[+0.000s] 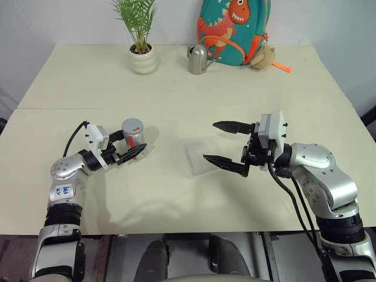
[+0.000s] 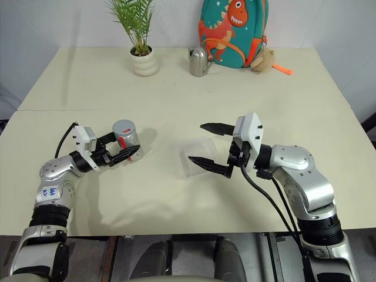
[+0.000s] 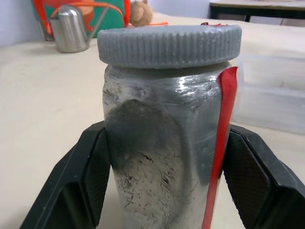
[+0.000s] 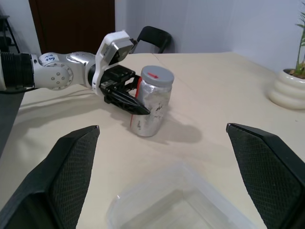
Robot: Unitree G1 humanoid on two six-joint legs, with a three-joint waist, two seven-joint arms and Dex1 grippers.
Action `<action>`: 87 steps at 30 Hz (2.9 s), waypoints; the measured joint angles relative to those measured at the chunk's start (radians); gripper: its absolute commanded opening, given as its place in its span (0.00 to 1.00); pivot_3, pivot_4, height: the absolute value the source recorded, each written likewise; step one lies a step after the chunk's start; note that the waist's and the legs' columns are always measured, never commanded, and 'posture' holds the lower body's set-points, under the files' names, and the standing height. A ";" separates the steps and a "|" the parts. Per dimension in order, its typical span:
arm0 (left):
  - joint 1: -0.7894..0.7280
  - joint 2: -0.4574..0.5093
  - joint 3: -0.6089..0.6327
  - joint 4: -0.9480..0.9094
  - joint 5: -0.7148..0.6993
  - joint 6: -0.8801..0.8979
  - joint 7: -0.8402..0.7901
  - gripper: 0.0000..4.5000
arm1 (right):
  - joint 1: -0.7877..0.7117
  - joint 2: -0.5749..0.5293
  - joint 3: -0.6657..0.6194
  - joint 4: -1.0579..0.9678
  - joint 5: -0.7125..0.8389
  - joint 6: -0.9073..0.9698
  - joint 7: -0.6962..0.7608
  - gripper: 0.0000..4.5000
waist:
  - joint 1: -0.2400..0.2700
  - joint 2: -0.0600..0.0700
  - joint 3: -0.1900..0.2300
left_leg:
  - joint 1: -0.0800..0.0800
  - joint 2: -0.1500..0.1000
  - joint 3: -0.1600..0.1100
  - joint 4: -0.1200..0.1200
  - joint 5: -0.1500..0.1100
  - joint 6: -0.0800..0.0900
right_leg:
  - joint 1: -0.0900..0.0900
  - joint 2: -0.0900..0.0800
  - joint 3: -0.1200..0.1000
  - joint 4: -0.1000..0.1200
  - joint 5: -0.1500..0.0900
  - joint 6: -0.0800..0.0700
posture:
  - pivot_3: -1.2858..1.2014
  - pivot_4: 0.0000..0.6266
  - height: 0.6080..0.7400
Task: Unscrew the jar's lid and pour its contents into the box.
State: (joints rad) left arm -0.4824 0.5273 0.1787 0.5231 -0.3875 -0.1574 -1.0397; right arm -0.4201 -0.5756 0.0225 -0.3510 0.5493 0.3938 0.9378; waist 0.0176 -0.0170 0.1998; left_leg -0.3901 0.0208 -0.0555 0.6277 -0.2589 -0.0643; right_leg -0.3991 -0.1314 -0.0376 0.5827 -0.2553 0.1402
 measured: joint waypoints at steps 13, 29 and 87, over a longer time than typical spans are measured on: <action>0.021 -0.018 0.000 0.003 0.000 -0.013 -0.024 1.00 | 0.008 -0.001 0.000 -0.005 0.001 0.005 -0.033 1.00 | 0.000 0.000 0.000 | 0.000 0.000 0.000 0.000 0.000 0.000 | 0.000 0.000 0.000 0.000 0.000 0.000 | 0.52 0.24 1.00; 0.309 -0.113 0.050 -0.435 0.046 0.054 0.374 1.00 | 0.005 0.005 0.004 -0.010 0.011 0.005 -0.039 1.00 | -0.002 0.000 0.000 | 0.001 0.001 0.000 0.001 -0.001 0.000 | 0.000 0.000 0.000 0.001 0.000 0.000 | 0.52 0.24 1.00; 0.014 -0.018 -0.121 -0.600 -0.155 0.581 0.166 0.43 | -0.471 0.317 0.246 0.206 -0.109 0.314 -0.283 1.00 | -0.022 0.000 0.000 | -0.012 0.002 0.002 0.001 -0.001 0.000 | -0.016 0.002 0.001 0.010 -0.003 -0.001 | 0.52 0.24 1.00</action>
State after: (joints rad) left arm -0.4680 0.5088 0.0578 -0.0768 -0.5429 0.4232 -0.8737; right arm -0.8907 -0.2584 0.2688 -0.1447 0.4408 0.7079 0.6546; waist -0.0046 -0.0166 0.2001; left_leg -0.4026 0.0225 -0.0538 0.6289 -0.2600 -0.0641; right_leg -0.4151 -0.1297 -0.0369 0.5924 -0.2588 0.1396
